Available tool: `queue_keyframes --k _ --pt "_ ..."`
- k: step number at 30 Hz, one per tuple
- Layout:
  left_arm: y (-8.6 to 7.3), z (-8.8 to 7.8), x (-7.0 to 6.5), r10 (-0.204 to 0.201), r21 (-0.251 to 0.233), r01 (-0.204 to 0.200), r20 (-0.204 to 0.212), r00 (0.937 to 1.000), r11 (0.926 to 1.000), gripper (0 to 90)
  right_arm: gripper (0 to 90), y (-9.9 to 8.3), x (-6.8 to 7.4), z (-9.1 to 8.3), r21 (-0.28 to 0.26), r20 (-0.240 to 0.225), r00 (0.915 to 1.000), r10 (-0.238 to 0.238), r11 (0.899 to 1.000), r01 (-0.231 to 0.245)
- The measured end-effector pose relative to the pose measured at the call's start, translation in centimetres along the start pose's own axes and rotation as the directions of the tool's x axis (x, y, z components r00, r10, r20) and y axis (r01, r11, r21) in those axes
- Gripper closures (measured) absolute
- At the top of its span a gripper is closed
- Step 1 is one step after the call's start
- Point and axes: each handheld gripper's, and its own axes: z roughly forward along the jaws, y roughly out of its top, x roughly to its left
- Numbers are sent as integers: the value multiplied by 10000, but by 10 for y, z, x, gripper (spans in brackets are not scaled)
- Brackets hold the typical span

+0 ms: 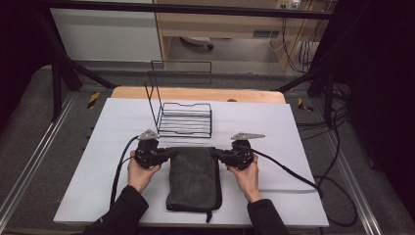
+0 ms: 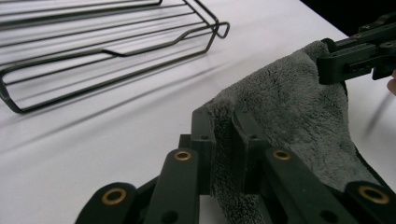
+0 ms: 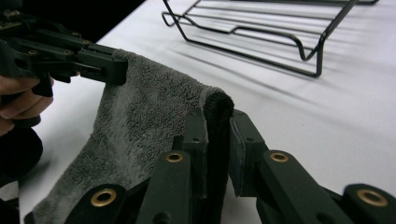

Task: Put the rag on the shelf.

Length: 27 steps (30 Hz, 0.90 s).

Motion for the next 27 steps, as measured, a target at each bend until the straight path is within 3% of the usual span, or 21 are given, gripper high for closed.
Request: queue_keyframes --k 14,19,27 --pt "10 -19 -14 402 -864 -388 149 9991 9955 803 796 8 6 -18 -813 -146 9997 -212 9965 199" --pt "13 -25 -20 629 -1214 -627 -23 9980 9906 803 797 14 15 -26 -1116 31 9975 -712 9912 711" --pt "17 -36 -27 755 -1674 -743 7 9971 9831 803 798 19 24 -36 -1519 66 9948 -1020 9831 1019"
